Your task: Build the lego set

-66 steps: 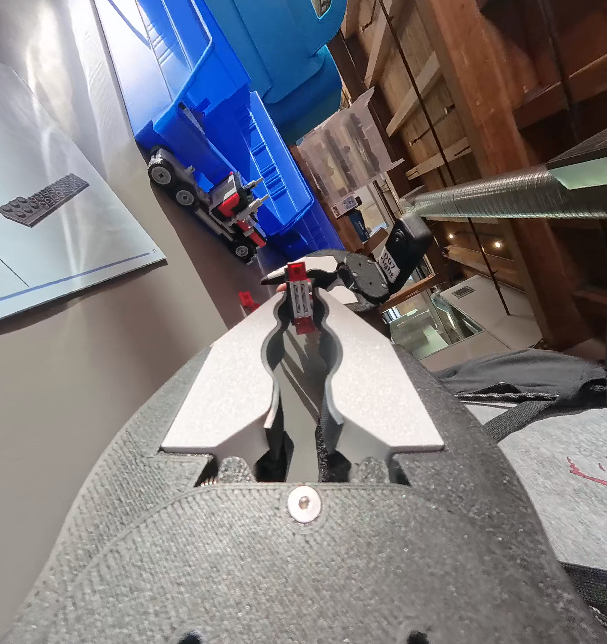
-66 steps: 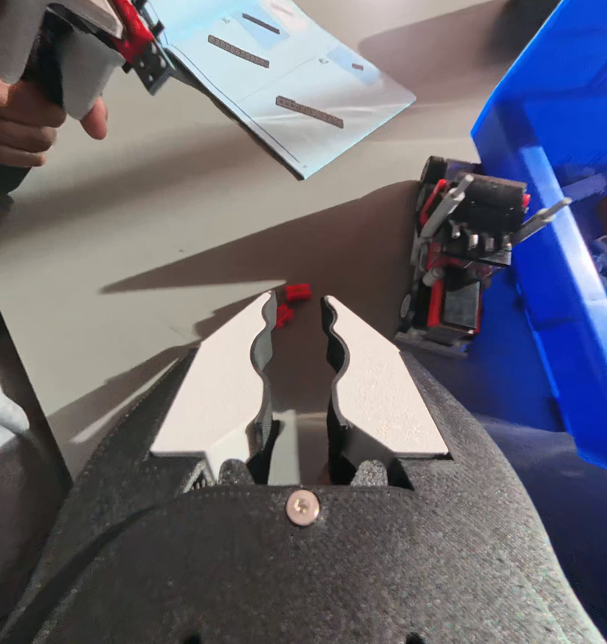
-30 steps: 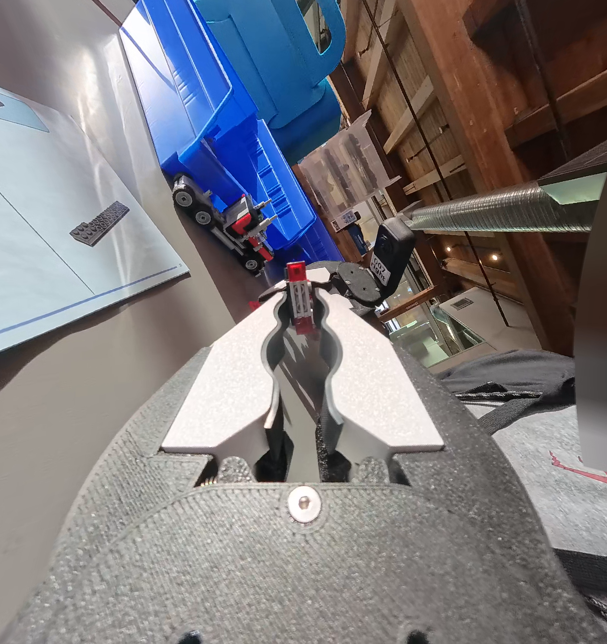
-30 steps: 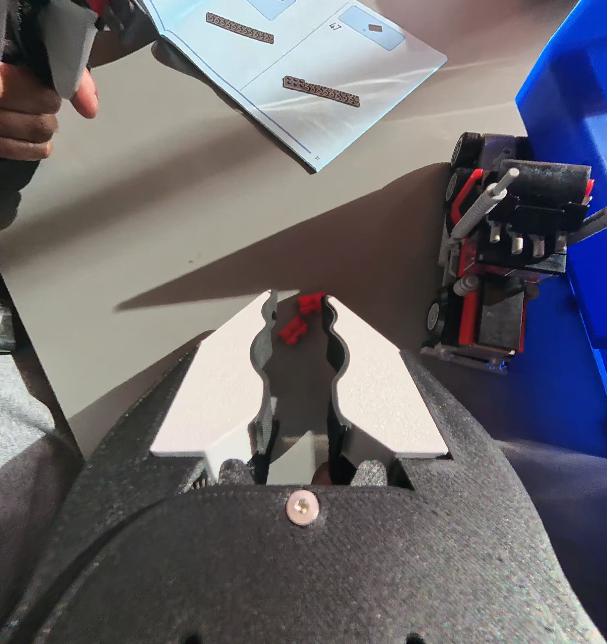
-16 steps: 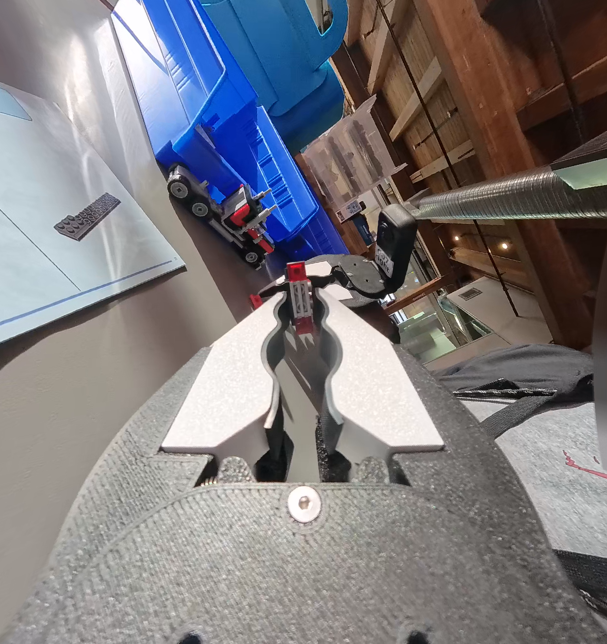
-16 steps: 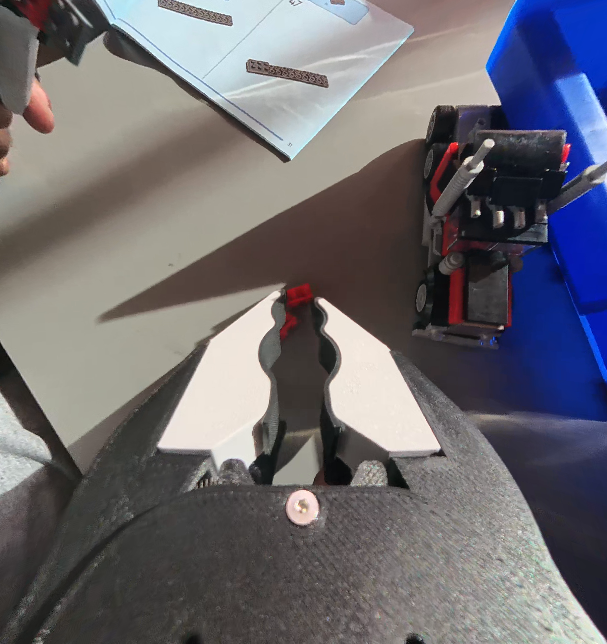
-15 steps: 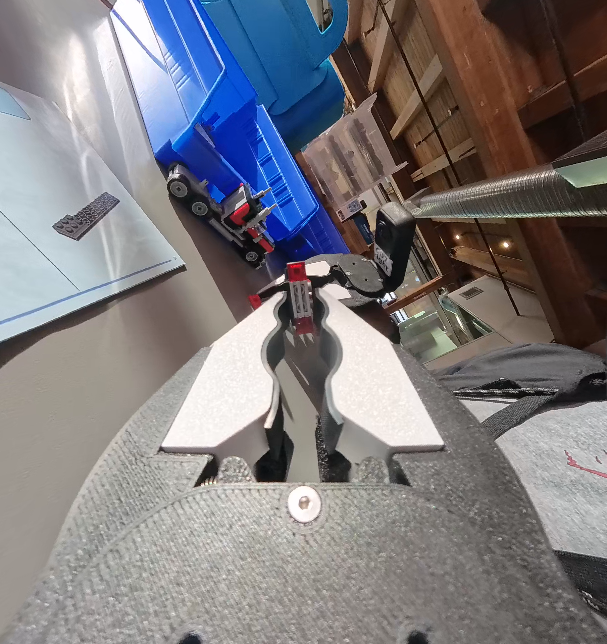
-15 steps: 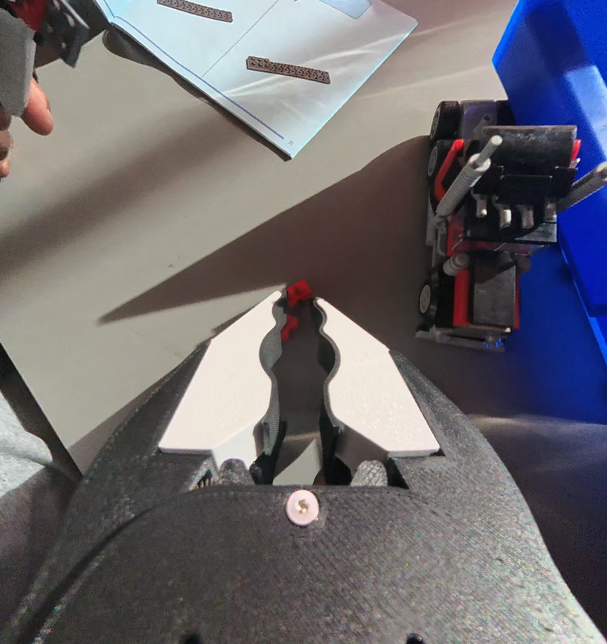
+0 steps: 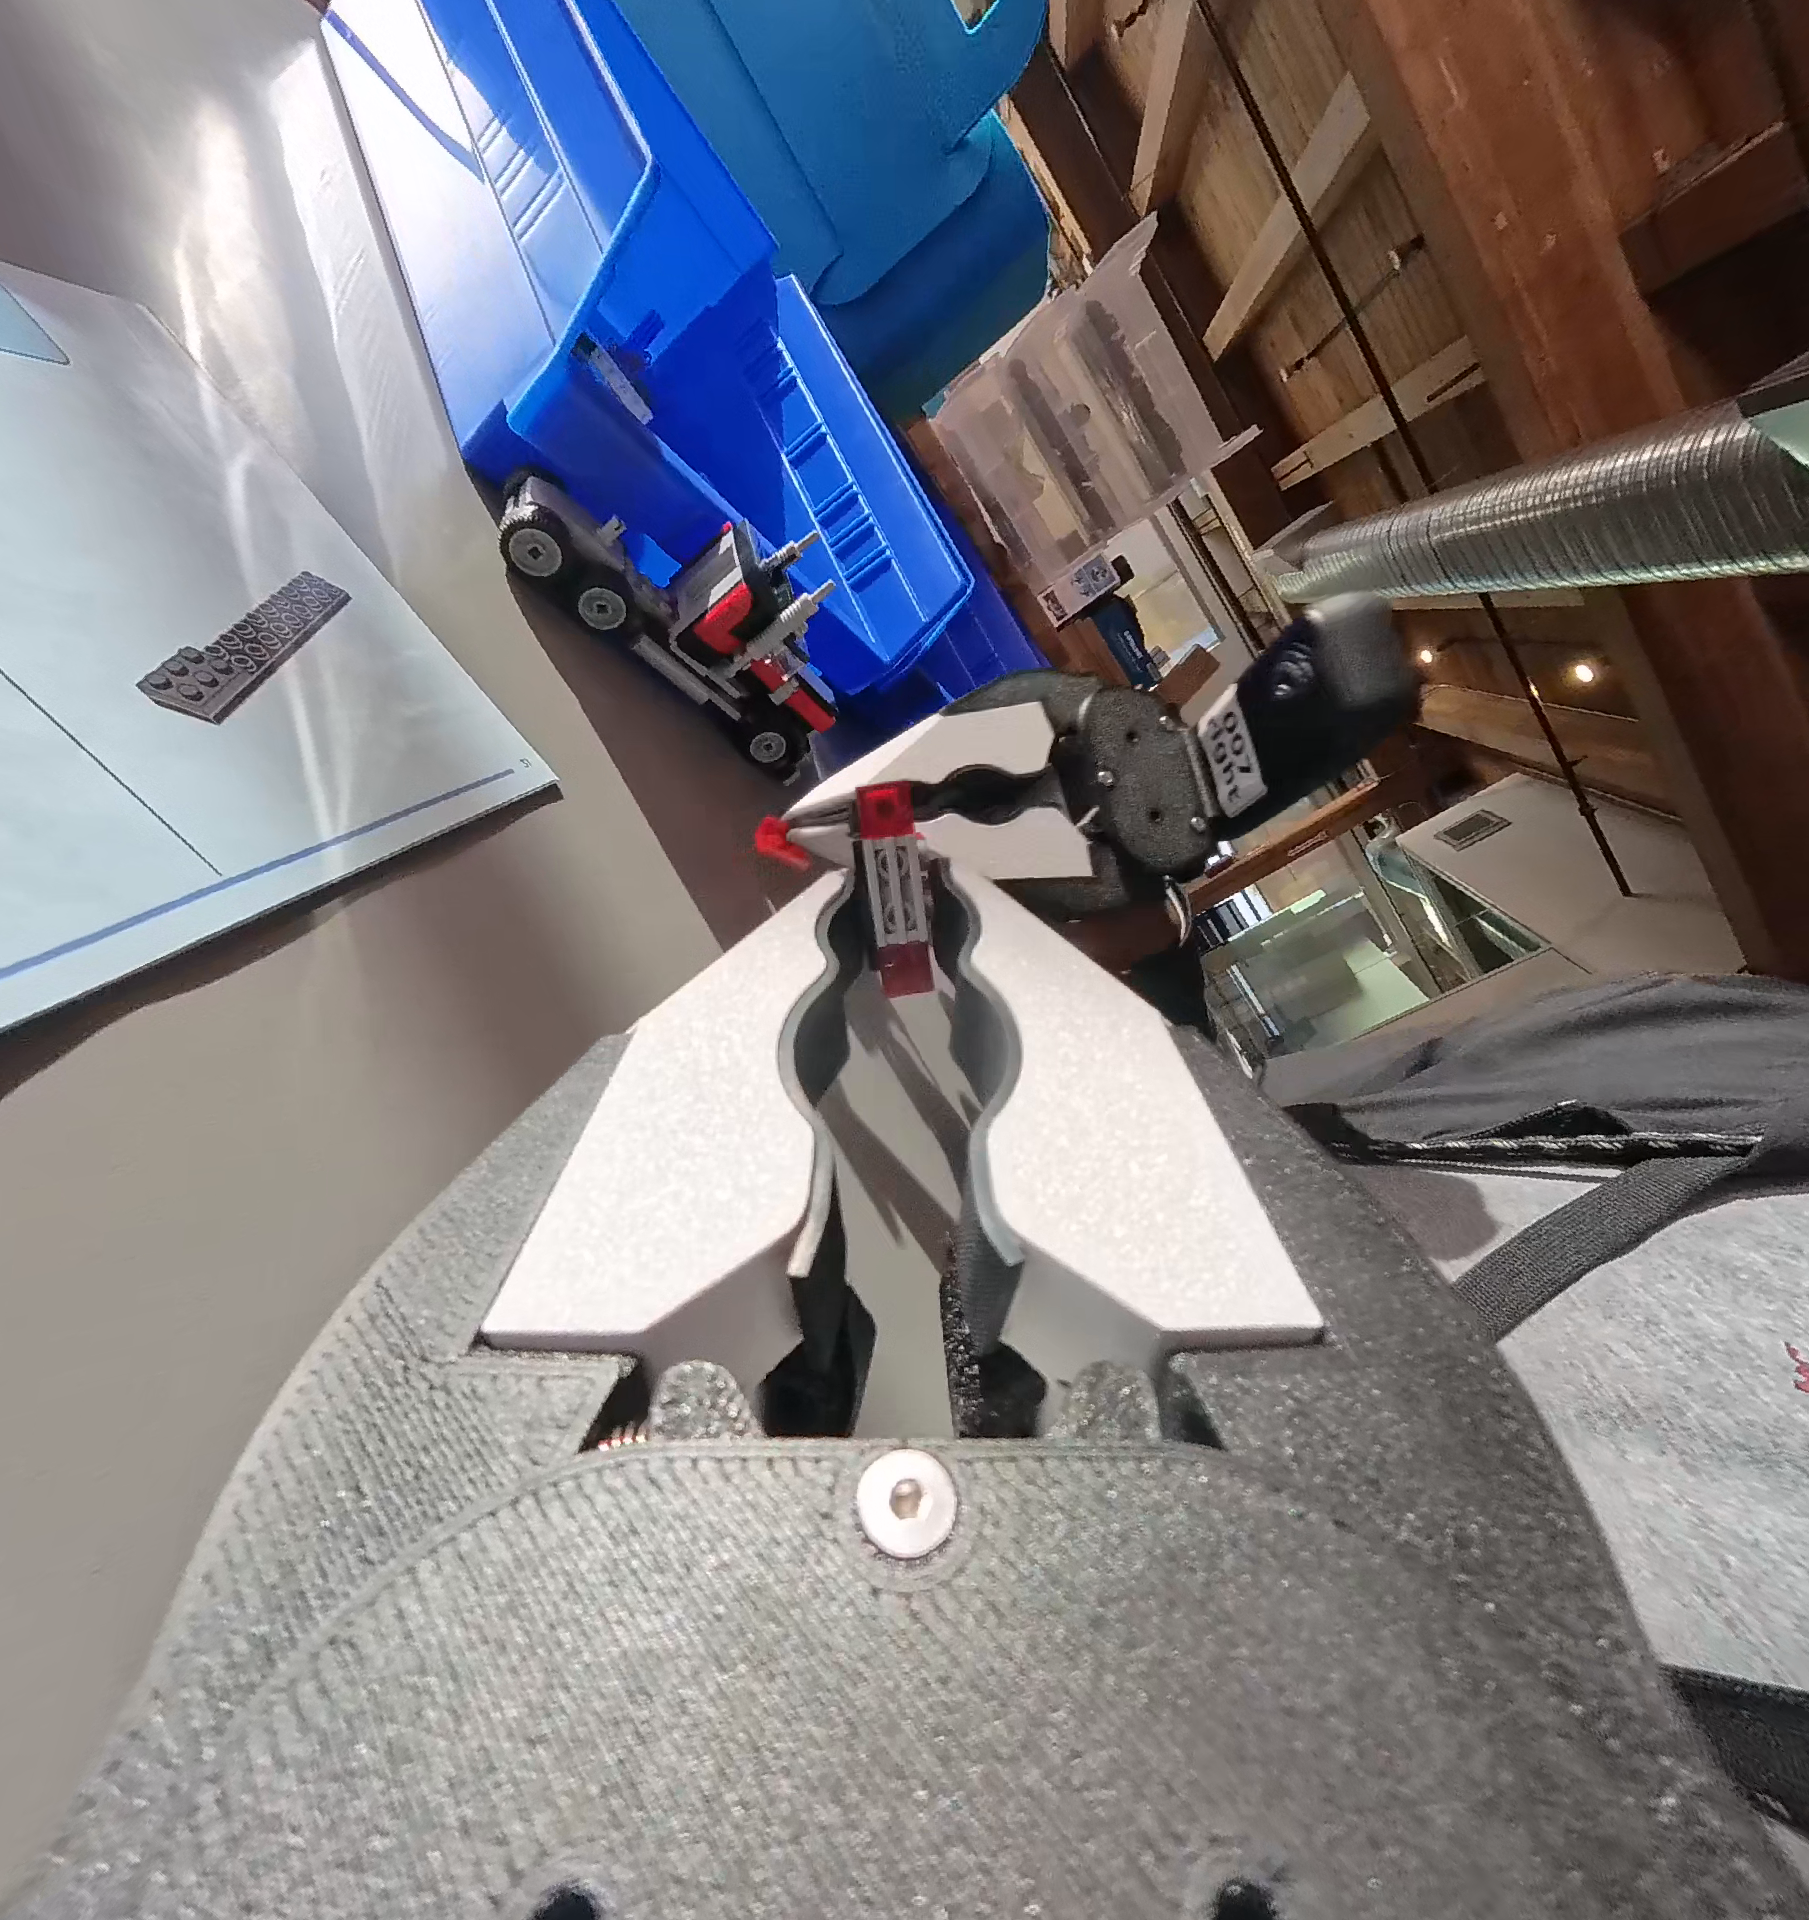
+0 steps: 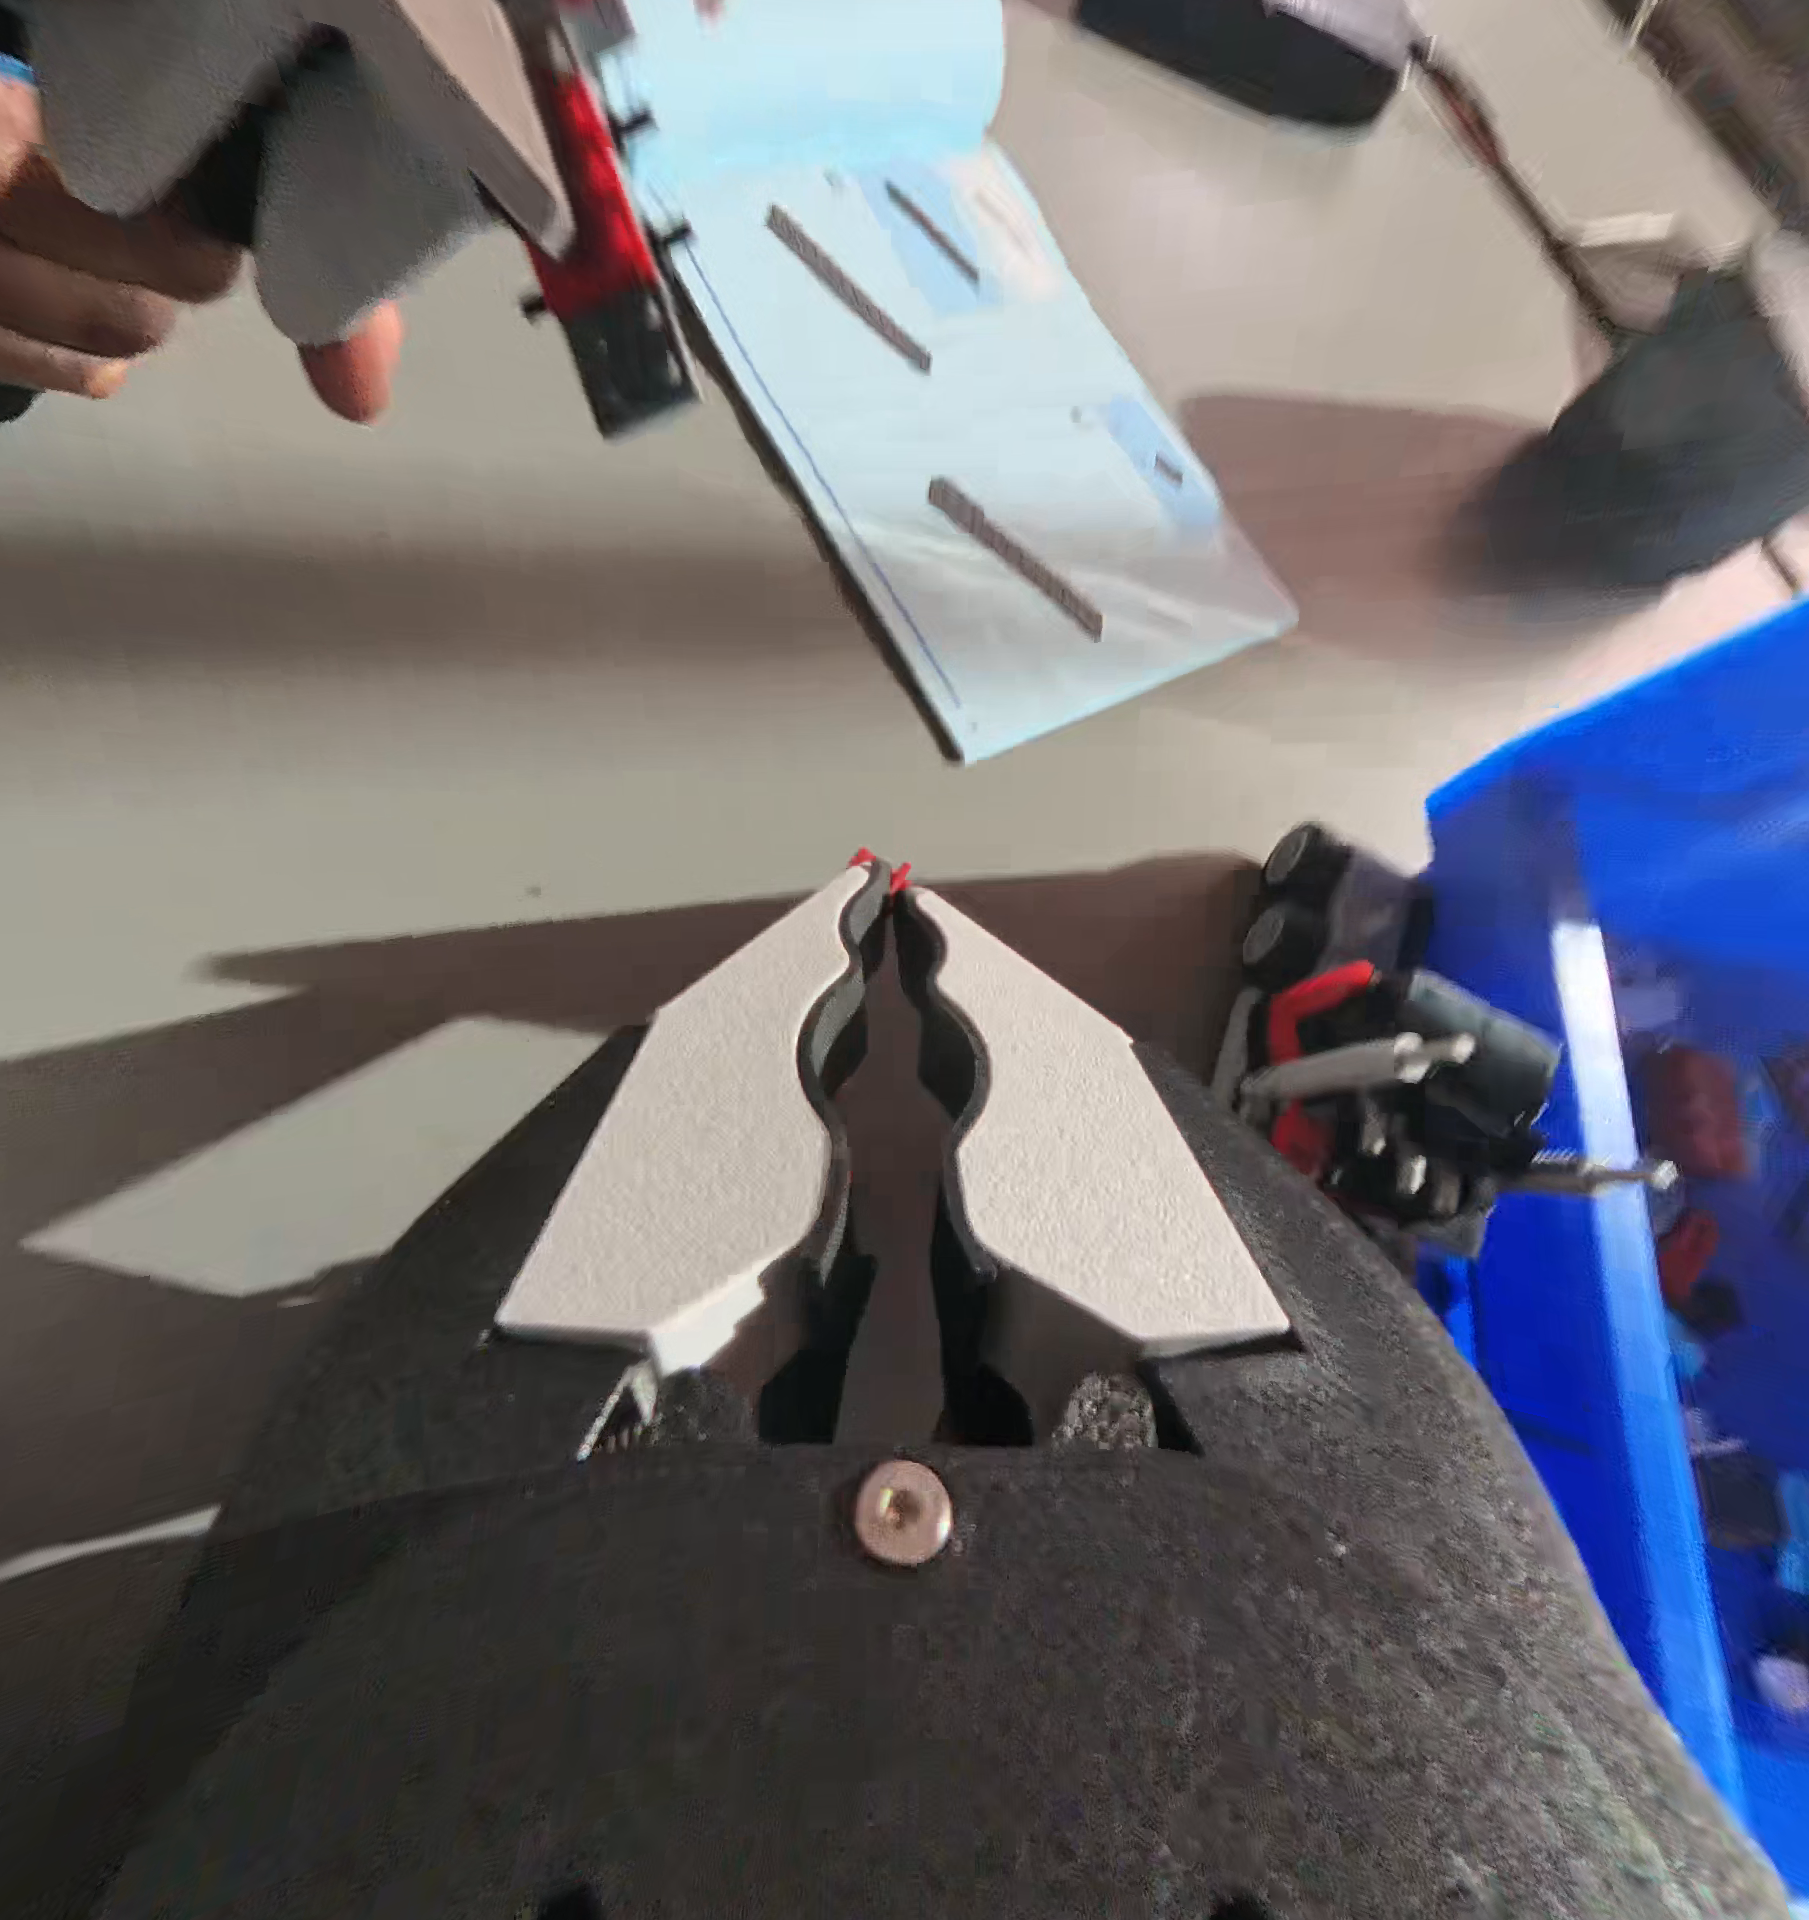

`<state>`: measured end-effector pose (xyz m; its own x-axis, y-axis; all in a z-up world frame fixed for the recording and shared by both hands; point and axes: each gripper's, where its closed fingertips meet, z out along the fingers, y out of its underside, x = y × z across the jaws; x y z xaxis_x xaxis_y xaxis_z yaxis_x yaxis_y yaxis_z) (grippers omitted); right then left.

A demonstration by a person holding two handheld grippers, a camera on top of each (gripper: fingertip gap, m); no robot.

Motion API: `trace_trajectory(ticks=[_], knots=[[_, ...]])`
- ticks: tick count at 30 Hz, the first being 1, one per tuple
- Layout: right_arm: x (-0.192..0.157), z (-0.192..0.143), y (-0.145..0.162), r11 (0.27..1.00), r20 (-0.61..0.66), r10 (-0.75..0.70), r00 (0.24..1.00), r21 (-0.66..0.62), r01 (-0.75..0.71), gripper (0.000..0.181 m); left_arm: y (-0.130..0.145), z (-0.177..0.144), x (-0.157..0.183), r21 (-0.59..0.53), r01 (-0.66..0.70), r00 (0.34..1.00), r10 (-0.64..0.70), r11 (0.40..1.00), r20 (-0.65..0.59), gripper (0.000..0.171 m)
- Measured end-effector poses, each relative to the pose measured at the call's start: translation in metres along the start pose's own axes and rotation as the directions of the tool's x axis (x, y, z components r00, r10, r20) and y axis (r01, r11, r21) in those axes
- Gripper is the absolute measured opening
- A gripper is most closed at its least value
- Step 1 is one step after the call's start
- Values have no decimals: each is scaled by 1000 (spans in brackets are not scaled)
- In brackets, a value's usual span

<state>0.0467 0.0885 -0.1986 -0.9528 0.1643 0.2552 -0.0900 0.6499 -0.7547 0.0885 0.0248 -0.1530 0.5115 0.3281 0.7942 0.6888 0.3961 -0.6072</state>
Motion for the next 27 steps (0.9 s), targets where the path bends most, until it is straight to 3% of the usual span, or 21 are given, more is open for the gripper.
trace_trajectory(ticks=[5, 8, 17, 27], knots=[[-13, -11, -54, 948, -21, -263, 965, 182, 262, 2, 1, 2, -4, -3, -14, 999, 14, 1000, 39, 13], [-22, -14, -73, 911, -16, -358, 933, 213, 353, 2, 2, 4, -4, 8, 35, 999, -35, 999, 32, 13], [-30, -10, -78, 887, 99, -452, 887, 153, 435, 2, 6, 11, 6, 13, 141, 988, -140, 990, -57, 13], [-32, -8, -80, 864, 108, -496, 862, 158, 477, 3, 6, 10, 8, 7, 166, 982, -164, 986, -88, 13]])
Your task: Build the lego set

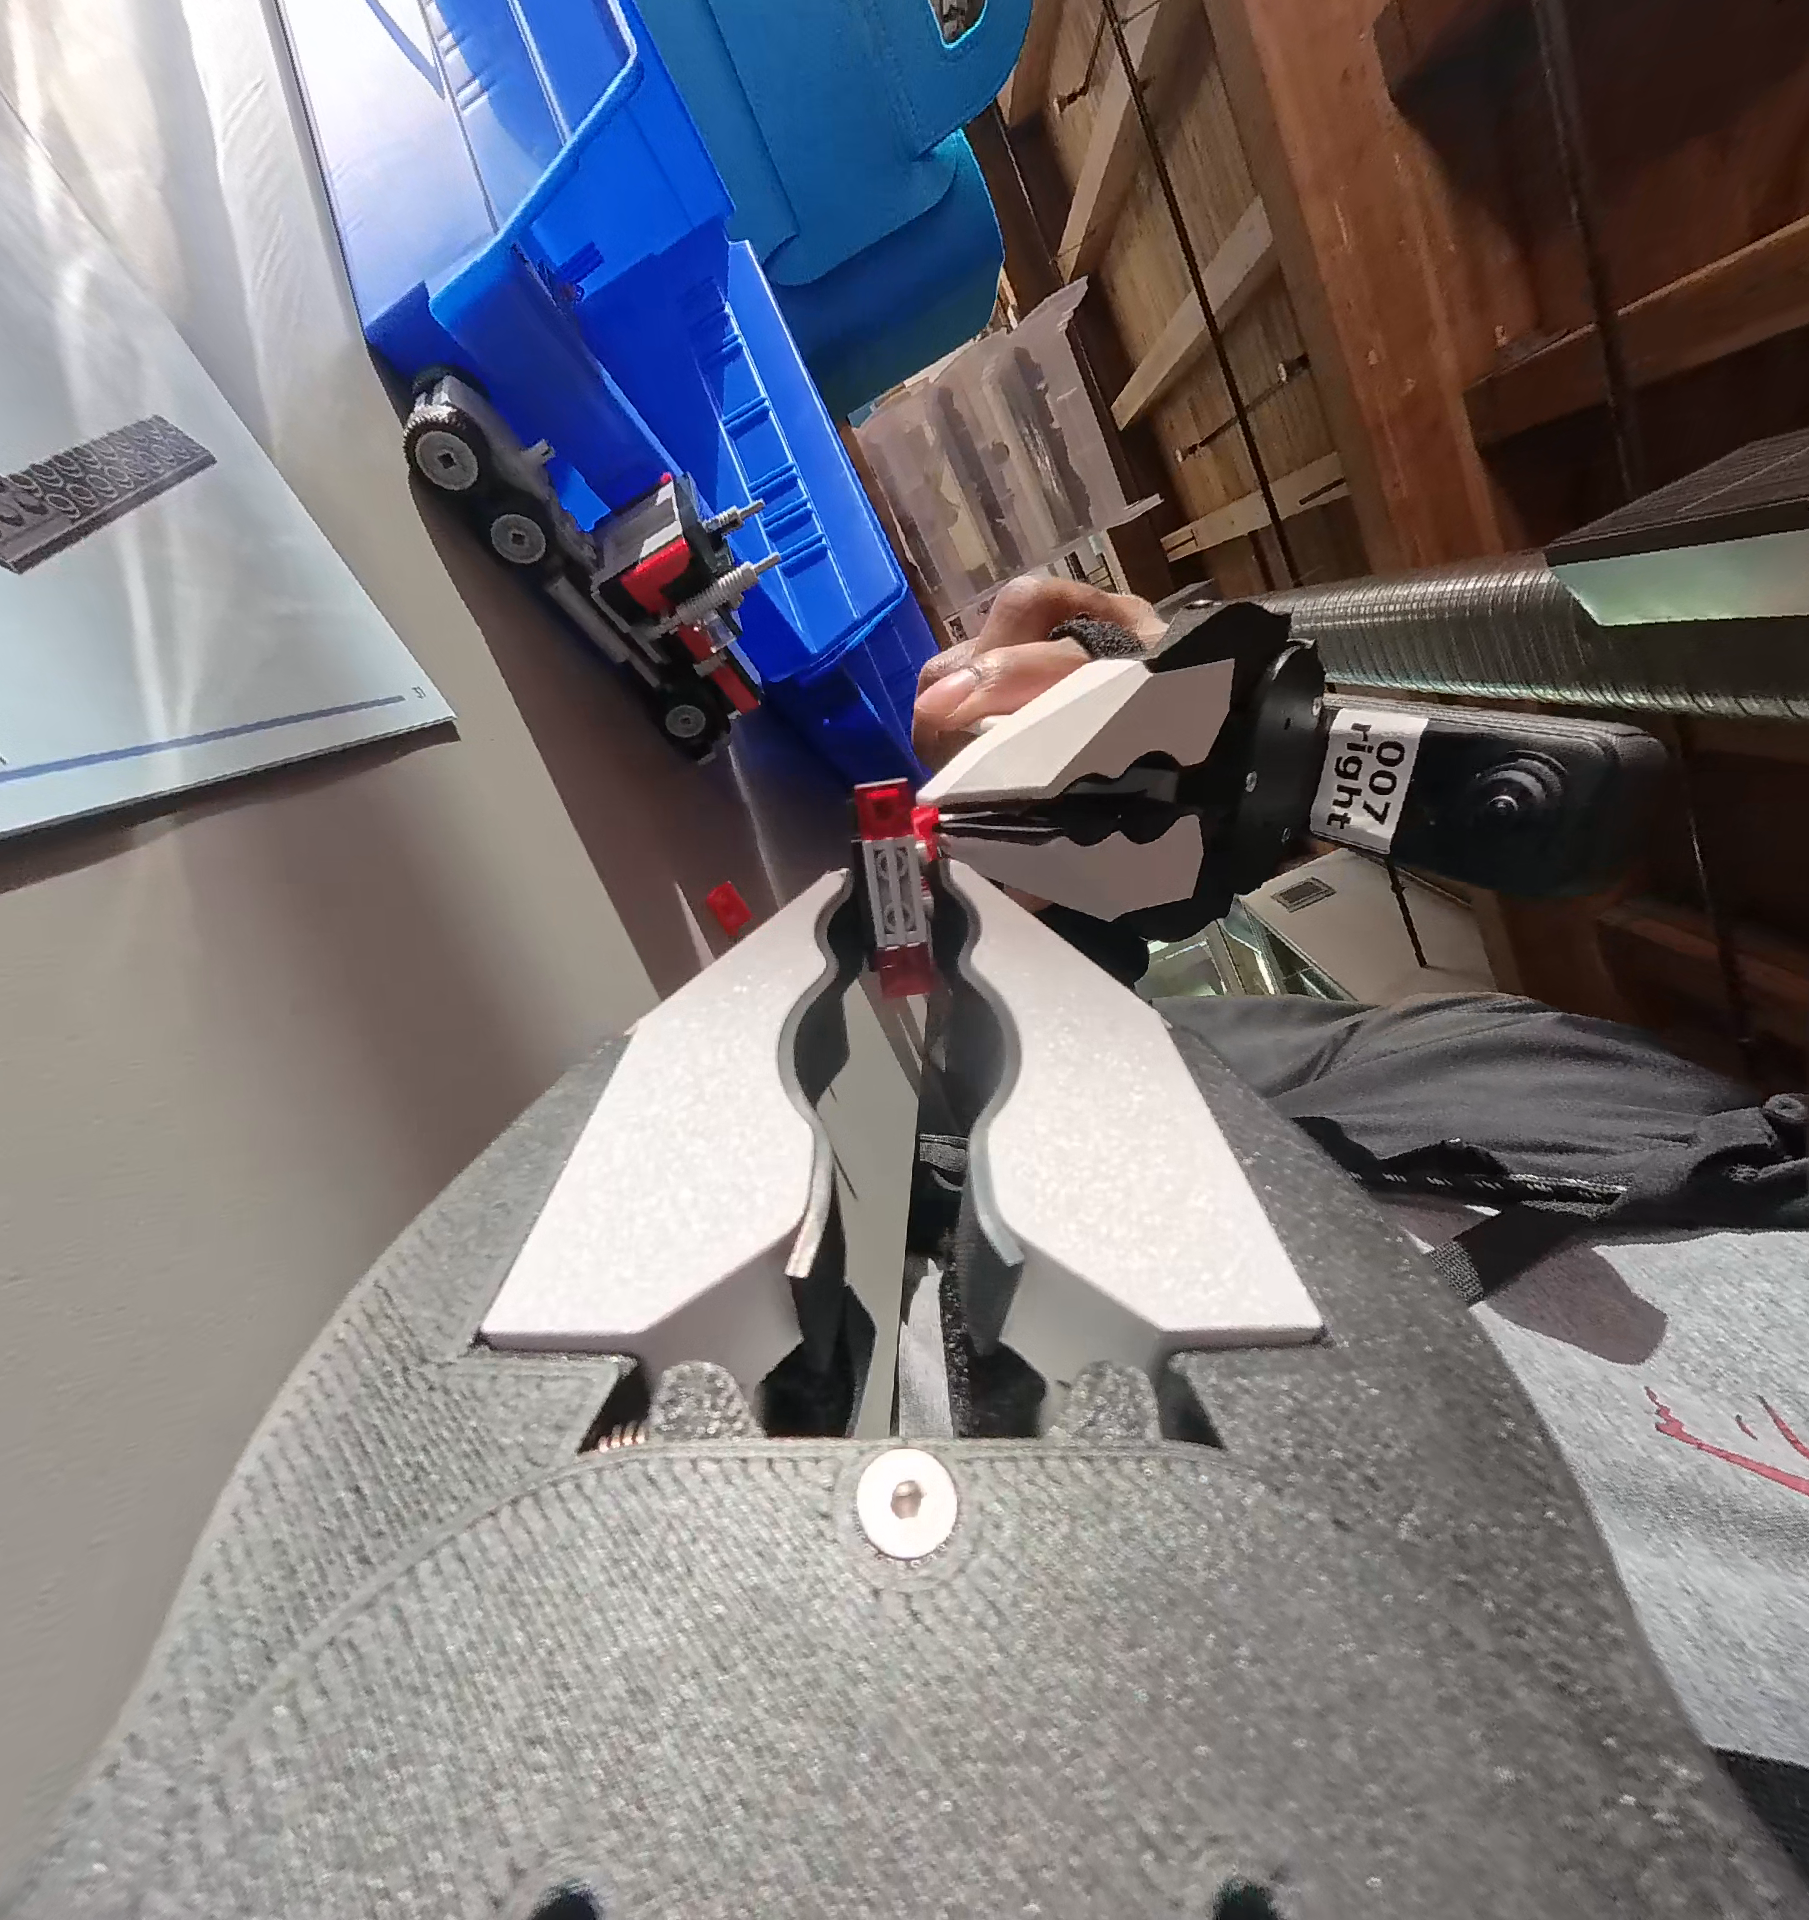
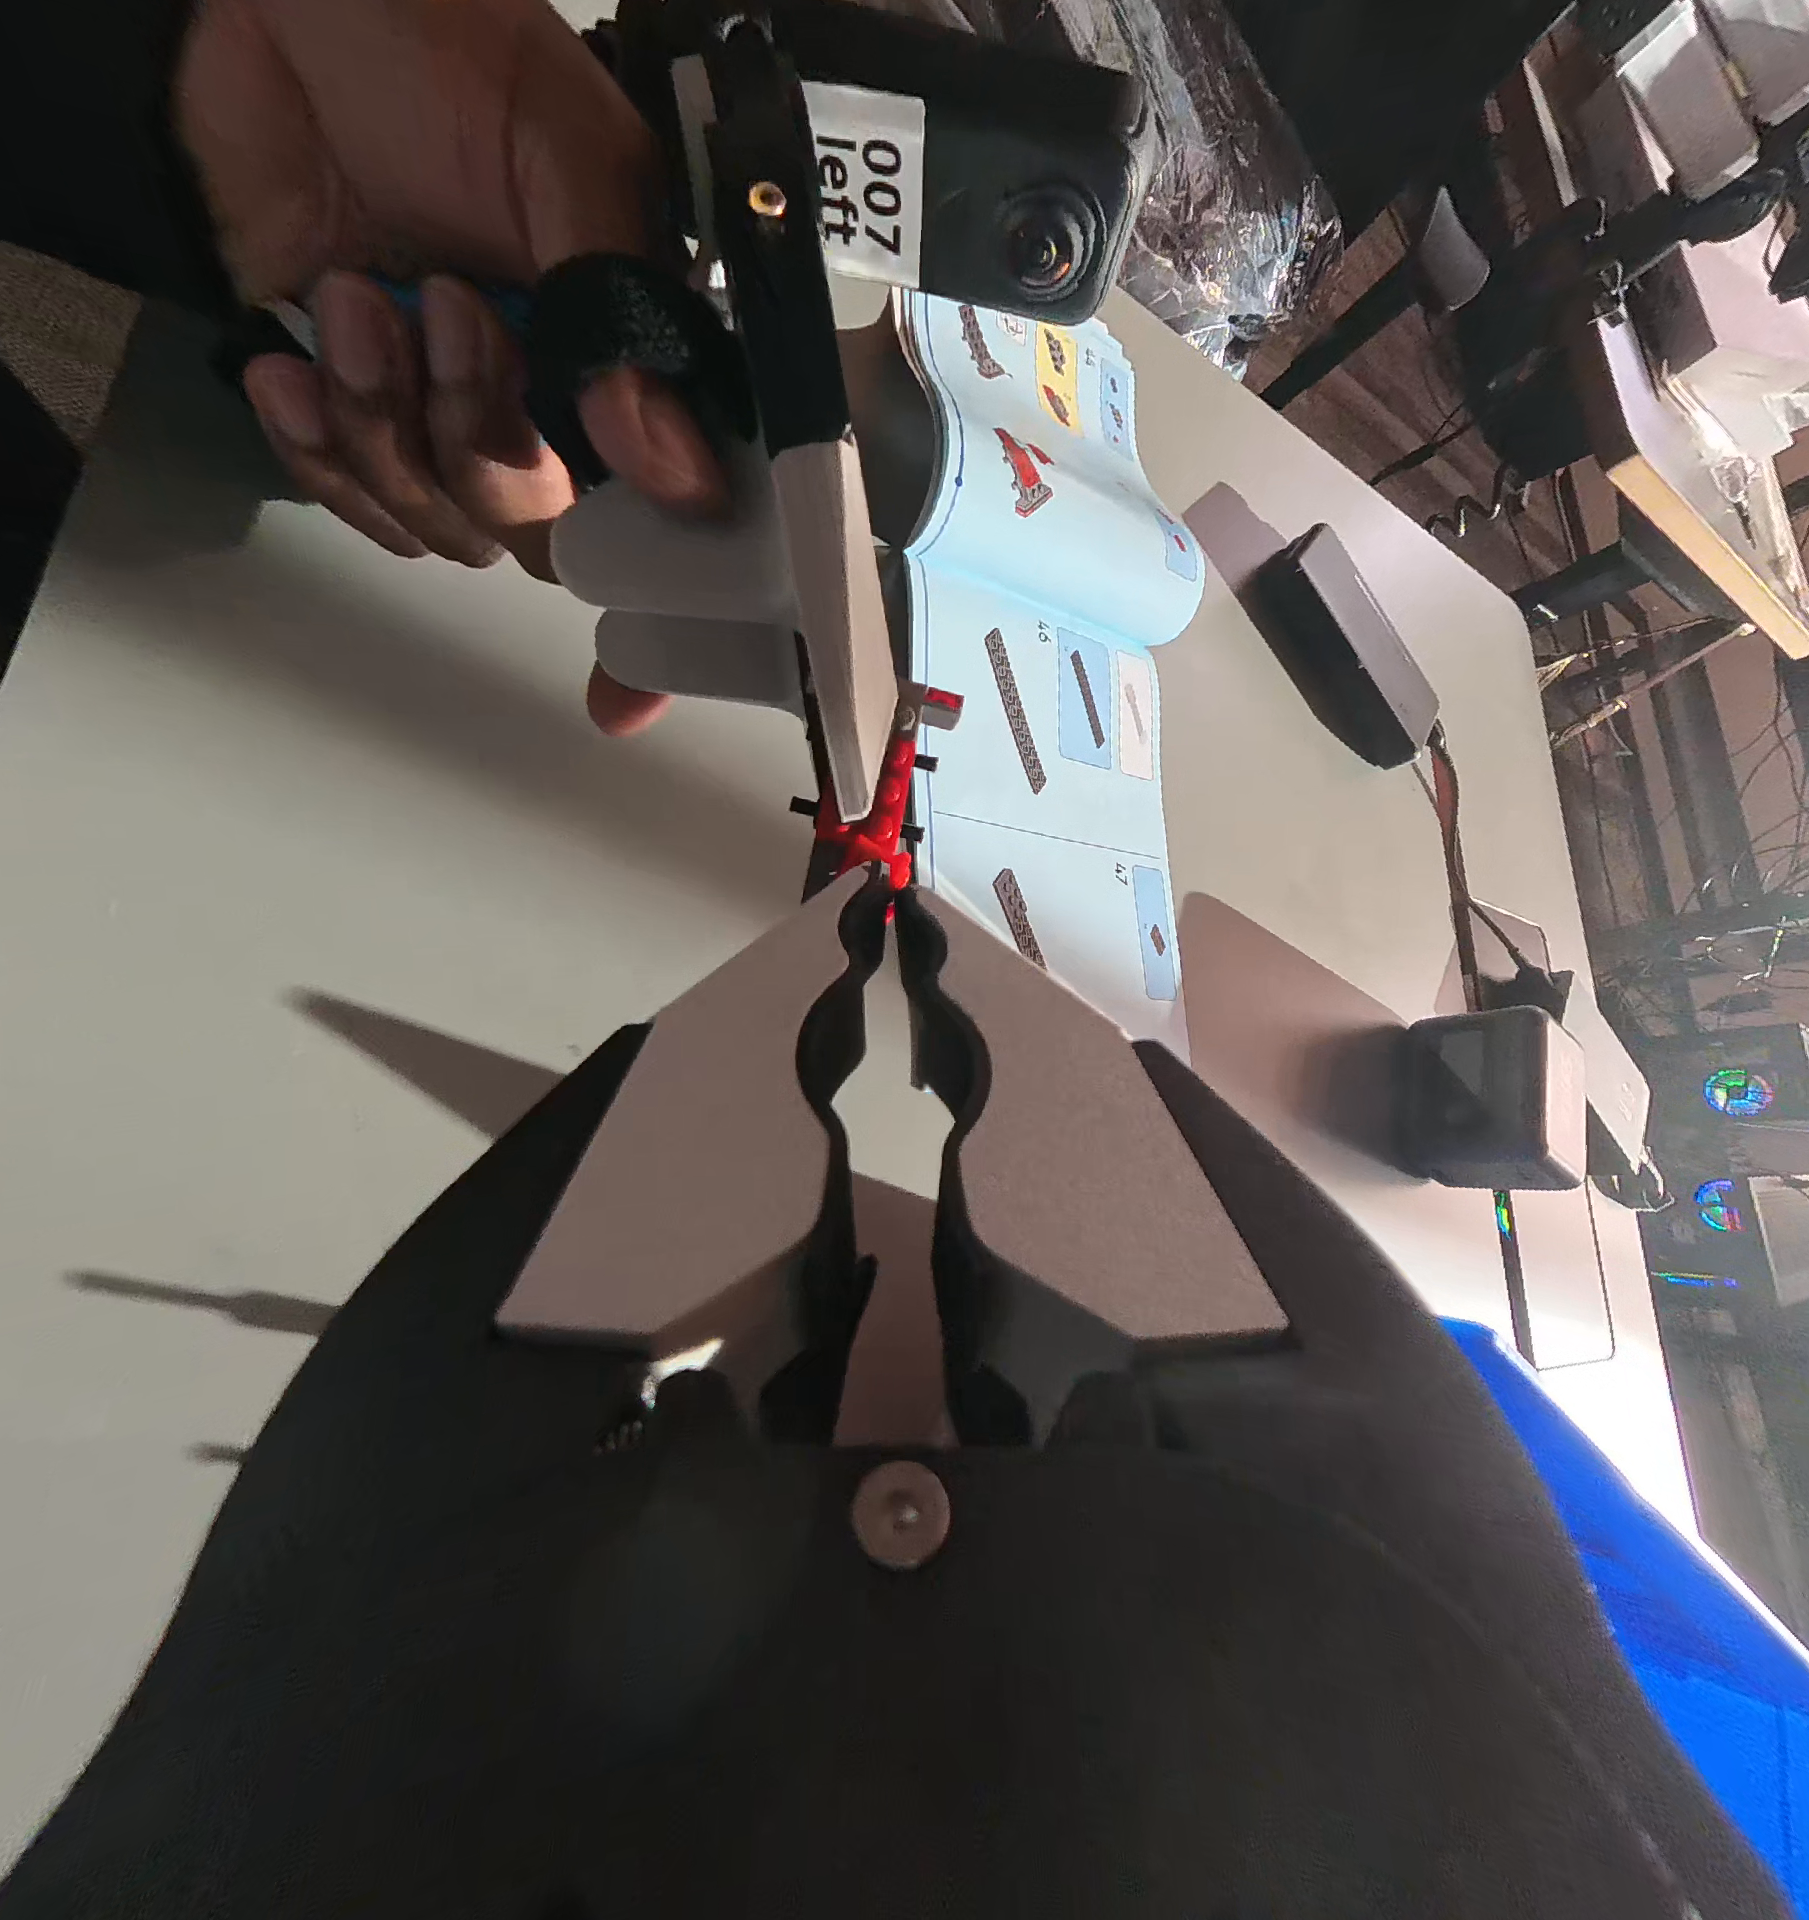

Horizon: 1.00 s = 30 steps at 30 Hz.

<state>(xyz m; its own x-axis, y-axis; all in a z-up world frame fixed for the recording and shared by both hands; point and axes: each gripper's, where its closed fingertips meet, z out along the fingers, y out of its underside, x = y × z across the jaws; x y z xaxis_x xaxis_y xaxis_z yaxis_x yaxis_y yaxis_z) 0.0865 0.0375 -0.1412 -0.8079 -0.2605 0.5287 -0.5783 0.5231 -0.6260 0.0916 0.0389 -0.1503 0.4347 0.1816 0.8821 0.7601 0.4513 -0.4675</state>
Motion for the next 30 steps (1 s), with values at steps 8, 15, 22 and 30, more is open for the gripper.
trace_trajectory(ticks=[8, 15, 22, 30], knots=[[2, 1, 2, 1000, -20, -19, 1000, -14, 19, 4, 0, 1, 0, -2, 2, 1000, -2, 1000, -4, 13], [1, 1, -1, 1000, -29, -19, 999, -6, 19, 5, 0, 0, 1, 2, 6, 1000, -6, 1000, -14, 13], [3, 1, -2, 1000, -43, -13, 999, 0, 13, 7, -1, 0, 2, 3, 4, 1000, -4, 1000, -19, 13], [4, 0, -2, 1000, -49, 2, 999, 7, -2, 9, -1, 0, 3, 6, 1, 1000, -1, 1000, -23, 13]])
